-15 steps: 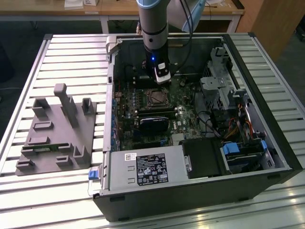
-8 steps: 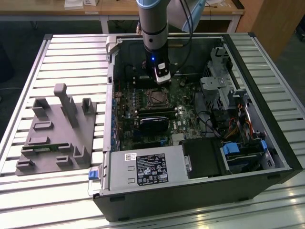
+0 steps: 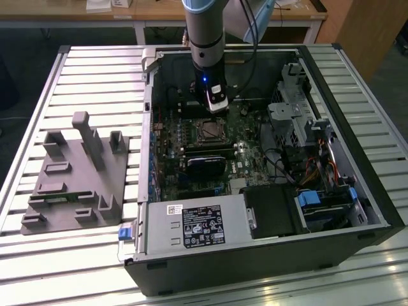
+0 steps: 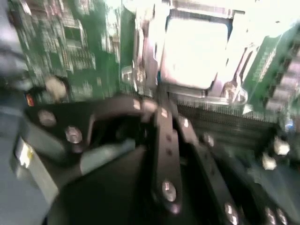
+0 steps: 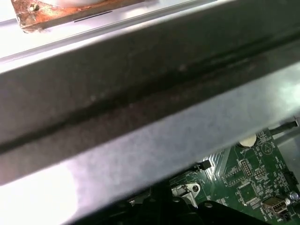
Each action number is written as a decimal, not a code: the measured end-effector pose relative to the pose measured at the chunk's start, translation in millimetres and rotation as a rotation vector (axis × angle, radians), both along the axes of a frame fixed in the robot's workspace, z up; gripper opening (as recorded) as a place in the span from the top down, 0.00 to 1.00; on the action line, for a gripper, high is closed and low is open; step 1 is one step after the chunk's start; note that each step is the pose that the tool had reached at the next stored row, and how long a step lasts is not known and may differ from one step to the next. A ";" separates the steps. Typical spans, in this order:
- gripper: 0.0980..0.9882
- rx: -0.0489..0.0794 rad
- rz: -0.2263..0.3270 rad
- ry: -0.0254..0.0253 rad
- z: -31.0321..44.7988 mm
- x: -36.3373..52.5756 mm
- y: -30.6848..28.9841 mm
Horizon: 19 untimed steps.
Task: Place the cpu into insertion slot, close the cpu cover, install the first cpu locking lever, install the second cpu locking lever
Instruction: 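Install the first cpu locking lever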
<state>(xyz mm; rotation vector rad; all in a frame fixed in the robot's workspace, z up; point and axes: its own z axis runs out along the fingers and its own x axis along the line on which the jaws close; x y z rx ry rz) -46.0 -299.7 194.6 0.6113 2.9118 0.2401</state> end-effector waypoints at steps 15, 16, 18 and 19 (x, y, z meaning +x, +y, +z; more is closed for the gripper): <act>0.99 0.000 0.000 0.0003 18.0 -0.1 -0.1; 0.99 0.000 0.000 0.0003 18.8 -0.1 -0.1; 0.99 0.000 0.000 0.0002 19.6 -0.1 -0.1; 0.99 0.000 0.000 0.0001 19.6 -0.1 -0.1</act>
